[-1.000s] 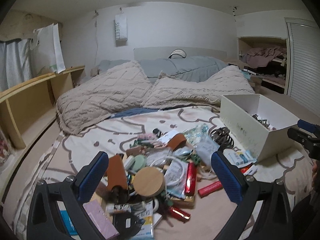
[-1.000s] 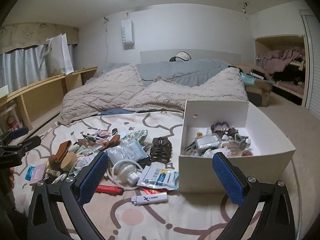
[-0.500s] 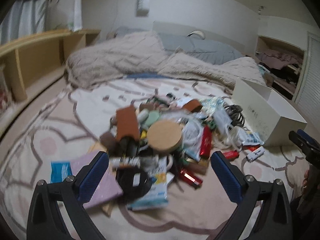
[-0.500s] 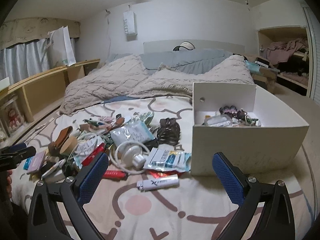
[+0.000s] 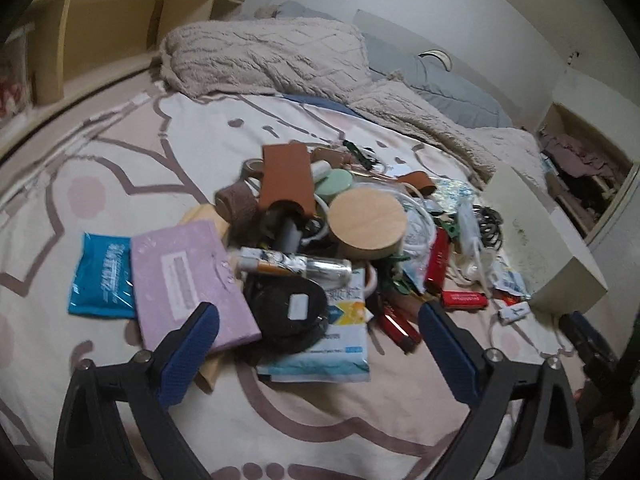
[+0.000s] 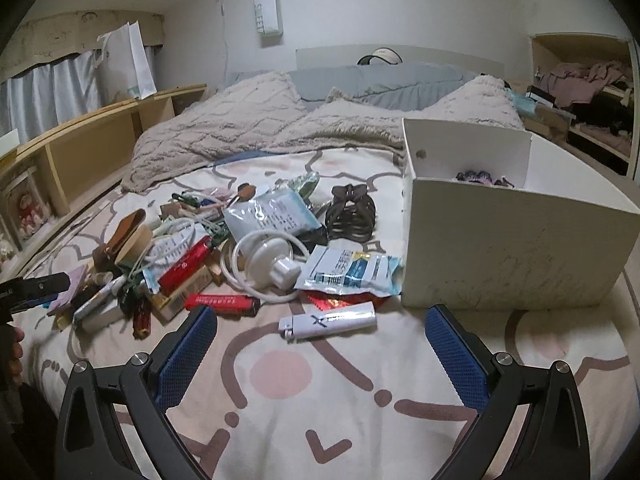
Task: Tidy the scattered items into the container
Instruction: 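Grasp the black round tin with the left tool while the right tool grasps the white J-KING lighter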
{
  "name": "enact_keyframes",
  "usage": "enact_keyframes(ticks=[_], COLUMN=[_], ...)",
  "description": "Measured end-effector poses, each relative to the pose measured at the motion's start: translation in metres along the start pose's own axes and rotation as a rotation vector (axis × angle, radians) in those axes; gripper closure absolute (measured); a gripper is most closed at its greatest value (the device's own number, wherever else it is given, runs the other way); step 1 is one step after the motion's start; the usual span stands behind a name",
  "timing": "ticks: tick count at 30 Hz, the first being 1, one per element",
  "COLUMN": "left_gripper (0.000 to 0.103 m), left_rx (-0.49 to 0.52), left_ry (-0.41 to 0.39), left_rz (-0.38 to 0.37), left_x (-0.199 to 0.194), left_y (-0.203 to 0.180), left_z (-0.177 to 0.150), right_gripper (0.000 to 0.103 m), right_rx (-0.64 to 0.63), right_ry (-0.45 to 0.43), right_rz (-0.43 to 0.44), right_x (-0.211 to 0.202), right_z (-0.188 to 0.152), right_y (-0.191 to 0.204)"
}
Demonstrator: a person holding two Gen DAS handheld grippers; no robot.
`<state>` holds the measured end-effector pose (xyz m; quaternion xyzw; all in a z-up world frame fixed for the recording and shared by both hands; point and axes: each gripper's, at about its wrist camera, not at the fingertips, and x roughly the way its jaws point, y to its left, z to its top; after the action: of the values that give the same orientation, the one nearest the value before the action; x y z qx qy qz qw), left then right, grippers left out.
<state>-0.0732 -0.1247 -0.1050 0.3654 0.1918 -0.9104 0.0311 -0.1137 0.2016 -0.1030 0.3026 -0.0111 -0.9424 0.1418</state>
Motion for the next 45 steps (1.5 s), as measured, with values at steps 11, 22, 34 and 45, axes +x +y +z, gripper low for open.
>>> enact_keyframes(ticks=[11,22,34,45], left_gripper=[0.006,0.006,0.033,0.052], left_rx=[0.008,-0.059,-0.040,-0.003], left_ry=[0.143,0.148,0.112,0.093], left_rz=[-0.075,-0.009,0.054,0.025], left_x=[0.017,0.036,0.041,0.035], left_y=[-0.006,0.009,0.012,0.004], left_z=[-0.009,0.002,0.003,0.000], right_gripper=[0.000,0.000,0.000,0.000], right_rx=[0.001,0.004,0.011,-0.155], right_ry=[0.028,0.043,0.143,0.215], right_rz=[-0.005,-0.014,-0.023,-0.035], right_x=[0.008,0.013,0.041,0.071], right_z=[-0.003,-0.004,-0.003,-0.004], right_y=[-0.002,-0.003,-0.012,0.003])
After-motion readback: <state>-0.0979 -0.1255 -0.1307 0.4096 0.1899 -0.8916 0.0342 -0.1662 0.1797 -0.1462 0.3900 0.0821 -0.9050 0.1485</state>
